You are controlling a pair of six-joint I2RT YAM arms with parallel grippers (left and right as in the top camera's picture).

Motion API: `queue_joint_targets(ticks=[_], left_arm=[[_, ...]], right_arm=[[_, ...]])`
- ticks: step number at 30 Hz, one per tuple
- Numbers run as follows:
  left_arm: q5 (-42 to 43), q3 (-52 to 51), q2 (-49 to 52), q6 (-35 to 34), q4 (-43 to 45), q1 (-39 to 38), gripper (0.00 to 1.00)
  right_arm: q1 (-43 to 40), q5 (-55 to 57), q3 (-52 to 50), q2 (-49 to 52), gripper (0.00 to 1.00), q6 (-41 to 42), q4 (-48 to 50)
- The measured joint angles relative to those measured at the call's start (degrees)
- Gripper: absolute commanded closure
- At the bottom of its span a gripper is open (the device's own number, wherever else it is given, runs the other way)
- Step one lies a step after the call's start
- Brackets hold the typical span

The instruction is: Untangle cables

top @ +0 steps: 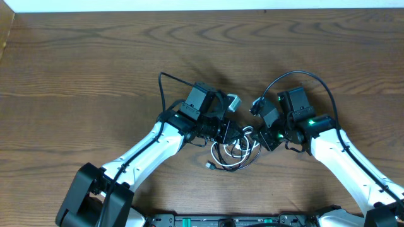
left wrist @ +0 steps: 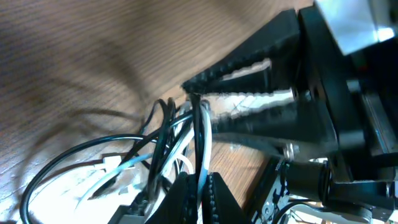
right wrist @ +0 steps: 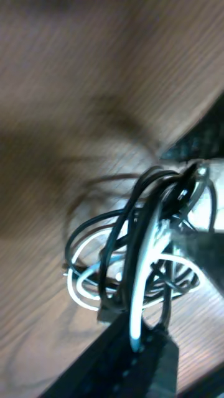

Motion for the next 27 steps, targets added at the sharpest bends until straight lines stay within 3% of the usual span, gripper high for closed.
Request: queue_joint_targets(ticks=[1,6,11,20,27], left_arm=[[0.0,0.0,0.0,0.2,0.0,0.0,0.93],[-0.8,0.0,0.0,1.4,0.0,0.0,0.93],[-6.8,0.0,0.0,1.8,-1.1,0.0,0.93],[-24.2,0.0,0.0,2.3,-6.7,0.0,0.92],[-28.6,0.0,0.0,2.3,-7.6,0.0,0.93]], right_arm=[[0.0,-0.1,0.0,0.0,0.99,-0.3,0.0],[0.0,0.1,0.0,0.0,0.99,0.0,-0.5],[0.0,2.7,0.0,0.0,0.99,0.9,-1.4],[-0.1,21.9,0.0,0.0,0.99,15.6,-3.5],[-1.1,32.9,0.0,0.0,0.99,29.8,-5.9]])
